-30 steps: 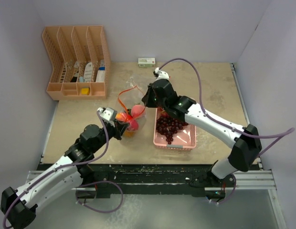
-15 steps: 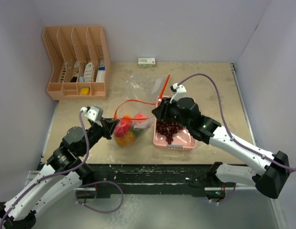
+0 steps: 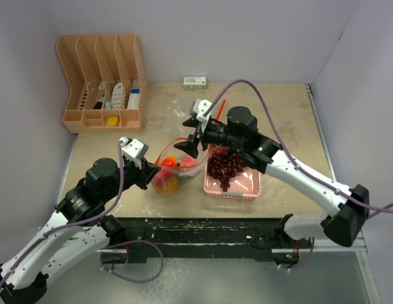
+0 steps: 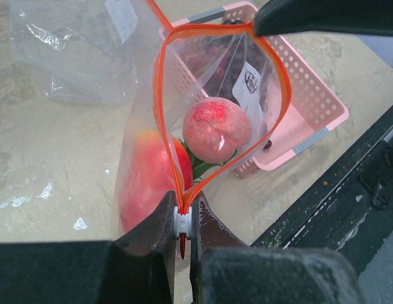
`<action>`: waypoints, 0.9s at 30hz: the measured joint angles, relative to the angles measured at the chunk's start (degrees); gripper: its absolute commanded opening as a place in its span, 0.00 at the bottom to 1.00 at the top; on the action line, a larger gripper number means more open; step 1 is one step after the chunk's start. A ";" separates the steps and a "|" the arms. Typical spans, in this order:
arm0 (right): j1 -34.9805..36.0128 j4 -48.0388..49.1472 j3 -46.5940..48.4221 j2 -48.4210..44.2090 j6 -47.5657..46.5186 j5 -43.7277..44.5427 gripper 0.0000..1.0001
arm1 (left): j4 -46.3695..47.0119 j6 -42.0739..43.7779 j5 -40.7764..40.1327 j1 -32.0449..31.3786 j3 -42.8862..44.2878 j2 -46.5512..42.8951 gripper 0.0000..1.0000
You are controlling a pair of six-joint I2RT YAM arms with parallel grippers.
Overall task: Place the food in the zip-top bag and seal the zipper
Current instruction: Zip the zipper food storage bag at the center of the board.
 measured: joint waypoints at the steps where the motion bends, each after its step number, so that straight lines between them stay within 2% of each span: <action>1: 0.00 -0.09 1.09 1.51 -1.75 -2.05 0.81 | -0.74 0.15 0.35 -0.02 0.28 -0.28 0.00; 8: 0.00 -9.14 12.76 16.79 -14.78 -20.79 0.80 | -4.31 1.31 1.70 0.00 1.22 -1.55 0.00; 12: -0.07 -15.28 16.35 20.35 -20.72 -29.40 0.81 | -5.81 1.53 1.88 0.00 2.16 -1.55 0.00; 13: -0.17 -17.57 18.03 21.11 -22.51 -31.50 0.84 | -6.03 1.55 1.88 -0.02 2.29 -1.55 0.00; 18: -0.72 -31.21 29.42 25.35 -33.27 -41.97 0.82 | -6.64 1.99 1.55 0.00 2.43 -1.77 0.00; 22: -0.90 -38.93 31.89 27.98 -38.60 -46.34 0.81 | -6.64 2.69 1.27 0.00 2.43 -1.75 0.00; 27: -0.90 -43.43 31.91 31.47 -40.02 -46.14 0.80 | -6.80 2.97 0.63 -0.02 2.75 -1.01 0.00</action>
